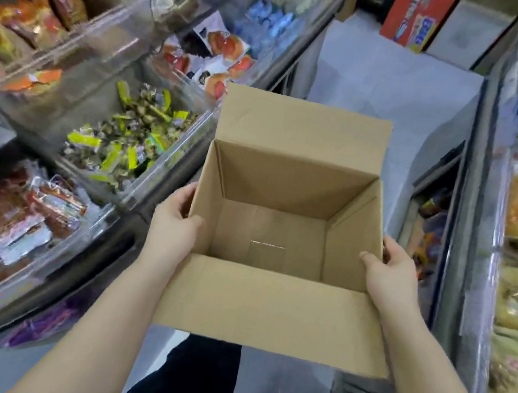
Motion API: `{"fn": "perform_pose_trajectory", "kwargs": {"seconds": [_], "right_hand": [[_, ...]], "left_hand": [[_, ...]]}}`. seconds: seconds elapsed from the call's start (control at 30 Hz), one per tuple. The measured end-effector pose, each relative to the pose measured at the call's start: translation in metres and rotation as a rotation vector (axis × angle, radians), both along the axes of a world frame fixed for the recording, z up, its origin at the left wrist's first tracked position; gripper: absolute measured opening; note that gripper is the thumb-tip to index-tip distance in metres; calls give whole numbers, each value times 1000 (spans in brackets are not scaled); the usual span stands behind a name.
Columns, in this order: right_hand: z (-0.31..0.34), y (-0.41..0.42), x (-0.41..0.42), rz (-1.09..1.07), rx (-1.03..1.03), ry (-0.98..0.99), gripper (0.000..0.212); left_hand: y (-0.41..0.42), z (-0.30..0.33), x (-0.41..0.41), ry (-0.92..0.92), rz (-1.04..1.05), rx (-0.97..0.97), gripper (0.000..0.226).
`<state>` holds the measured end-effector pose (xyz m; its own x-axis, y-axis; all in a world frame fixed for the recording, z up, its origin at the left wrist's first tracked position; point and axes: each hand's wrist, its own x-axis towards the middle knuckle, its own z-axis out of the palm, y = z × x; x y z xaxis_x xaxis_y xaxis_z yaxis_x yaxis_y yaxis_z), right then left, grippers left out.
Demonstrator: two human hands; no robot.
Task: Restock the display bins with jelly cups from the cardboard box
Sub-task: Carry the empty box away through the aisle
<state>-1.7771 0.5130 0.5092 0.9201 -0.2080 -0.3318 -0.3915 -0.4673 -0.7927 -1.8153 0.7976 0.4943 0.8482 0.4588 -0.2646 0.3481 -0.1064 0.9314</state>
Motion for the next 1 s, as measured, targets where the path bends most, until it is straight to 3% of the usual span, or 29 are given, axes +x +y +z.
{"fn": "perform_pose_trajectory", "kwargs": {"seconds": [0.1,0.4,0.67,0.77,1.0], "right_hand": [[4,12,79,-74,-23,-29,27],[27,23,283,-256,-37,-1,36],[-7,-16,502,-251,-14,39,36],[4,-38,585,-233,20,64,28],[22,-83,758,-240,40,43,35]], "left_hand": [[15,3,99,-35,-82,1,66],[24,20,356,-7,-241,59,60],[-10,-13,574,26,-222,46,61],[-31,-7,651,31,-226,45,65],[-83,1,840,19,-258,68,66]]}}
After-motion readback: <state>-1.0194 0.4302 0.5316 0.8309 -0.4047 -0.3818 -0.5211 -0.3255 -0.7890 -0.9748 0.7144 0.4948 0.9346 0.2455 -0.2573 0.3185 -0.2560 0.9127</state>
